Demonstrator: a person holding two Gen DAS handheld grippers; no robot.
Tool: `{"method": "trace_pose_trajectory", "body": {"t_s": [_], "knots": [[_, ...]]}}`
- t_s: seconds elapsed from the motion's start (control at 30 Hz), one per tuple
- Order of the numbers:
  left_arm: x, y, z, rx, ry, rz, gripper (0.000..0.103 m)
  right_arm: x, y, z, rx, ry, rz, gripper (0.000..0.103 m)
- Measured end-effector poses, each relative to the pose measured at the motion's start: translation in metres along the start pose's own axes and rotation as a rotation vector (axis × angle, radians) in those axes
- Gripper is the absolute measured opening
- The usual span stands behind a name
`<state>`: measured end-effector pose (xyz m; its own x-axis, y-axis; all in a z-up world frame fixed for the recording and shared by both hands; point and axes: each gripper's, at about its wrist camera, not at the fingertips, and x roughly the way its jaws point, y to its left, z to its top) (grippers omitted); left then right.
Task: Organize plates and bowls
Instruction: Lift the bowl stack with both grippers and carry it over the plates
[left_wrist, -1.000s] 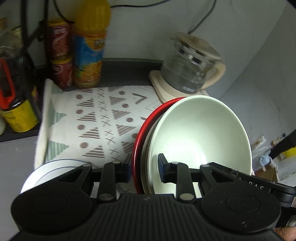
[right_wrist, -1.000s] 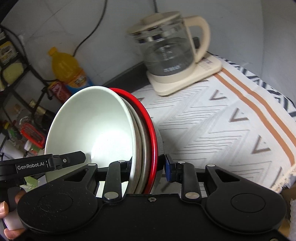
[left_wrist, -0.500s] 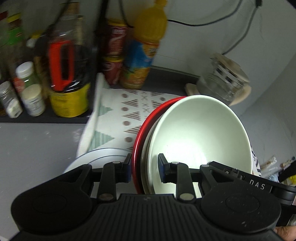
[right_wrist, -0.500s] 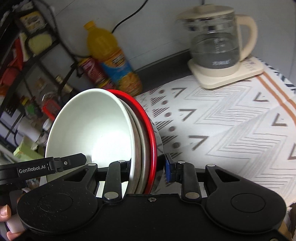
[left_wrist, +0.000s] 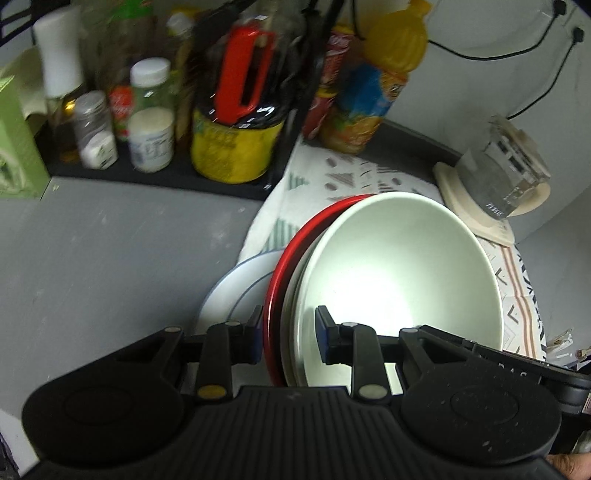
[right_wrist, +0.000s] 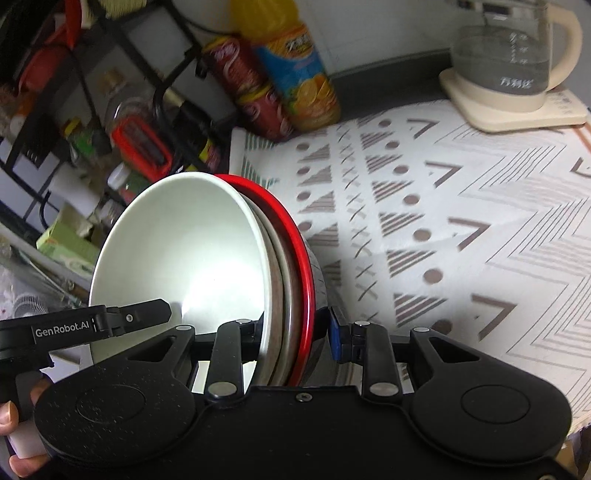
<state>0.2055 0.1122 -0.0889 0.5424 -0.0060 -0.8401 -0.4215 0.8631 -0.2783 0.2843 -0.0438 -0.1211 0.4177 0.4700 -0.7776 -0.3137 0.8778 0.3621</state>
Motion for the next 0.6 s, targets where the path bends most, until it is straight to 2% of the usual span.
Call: {"method": "trace_pose_trajectory", "body": {"t_s": [0.3, 0.6], "knots": [[0.002, 0.018, -0.013, -0.033, 0.033, 0.014, 0.026, 0.013, 0.007, -0.010, -0.001, 0.056, 0.001, 0.027], [0.008, 0.018, -0.012, -0.040, 0.049, 0.006, 0.026, 0.018, 0.005, -0.010, 0.004, 0.084, -0.019, 0.027]]}}
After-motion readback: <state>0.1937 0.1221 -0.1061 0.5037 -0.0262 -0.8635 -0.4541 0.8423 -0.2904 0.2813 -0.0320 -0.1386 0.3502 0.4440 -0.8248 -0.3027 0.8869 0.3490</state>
